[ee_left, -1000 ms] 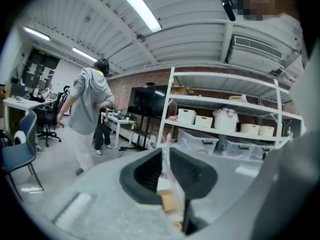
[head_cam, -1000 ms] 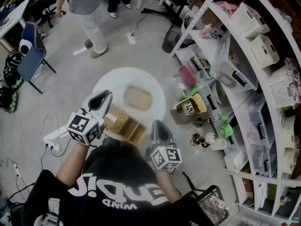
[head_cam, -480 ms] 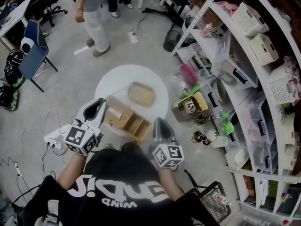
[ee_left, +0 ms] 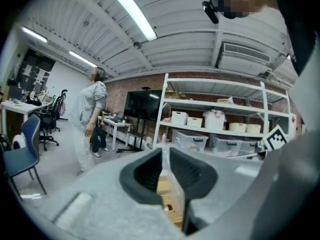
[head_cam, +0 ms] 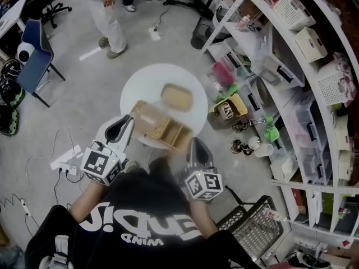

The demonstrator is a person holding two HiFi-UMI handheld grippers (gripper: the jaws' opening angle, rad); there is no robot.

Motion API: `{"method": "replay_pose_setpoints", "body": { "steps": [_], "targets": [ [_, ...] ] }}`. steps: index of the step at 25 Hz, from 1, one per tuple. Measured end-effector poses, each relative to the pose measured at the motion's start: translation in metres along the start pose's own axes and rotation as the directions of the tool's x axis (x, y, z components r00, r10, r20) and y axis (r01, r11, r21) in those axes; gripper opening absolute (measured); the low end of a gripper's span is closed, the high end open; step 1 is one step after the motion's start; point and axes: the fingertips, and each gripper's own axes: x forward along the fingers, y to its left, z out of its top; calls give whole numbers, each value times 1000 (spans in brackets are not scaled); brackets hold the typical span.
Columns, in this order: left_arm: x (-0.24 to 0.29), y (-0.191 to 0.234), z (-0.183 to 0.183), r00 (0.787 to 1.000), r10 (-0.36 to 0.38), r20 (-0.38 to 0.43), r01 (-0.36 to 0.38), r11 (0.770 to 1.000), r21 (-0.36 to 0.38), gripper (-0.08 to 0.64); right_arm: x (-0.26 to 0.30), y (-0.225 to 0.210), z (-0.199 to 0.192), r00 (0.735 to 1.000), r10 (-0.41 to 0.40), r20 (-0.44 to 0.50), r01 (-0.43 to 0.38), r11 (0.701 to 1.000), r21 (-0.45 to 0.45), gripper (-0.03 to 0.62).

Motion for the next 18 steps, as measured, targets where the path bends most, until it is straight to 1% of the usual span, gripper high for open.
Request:
{"method": "replay_pose_setpoints", "body": {
  "steps": [4, 7, 12, 18],
  "targets": [
    [-13, -5, -7, 999, -53, -6, 53, 998, 18, 48, -23, 11, -3, 998, -61, 31, 62, 998, -5, -2],
    [-21, -9, -12, 998, -65, -8, 65, 998, 26, 48, -36, 15, -6, 996, -81, 38, 82, 996, -18, -2],
    [-24, -15, -17, 999, -53, -1, 53, 998, 46, 48, -50, 9, -5, 994, -98, 58, 99, 995, -24, -2],
    [-23, -26, -28, 1000, -1, 6, 0, 999, 39, 46, -58, -8, -2, 994, -85, 72, 87, 996, -33, -2]
  ]
}}
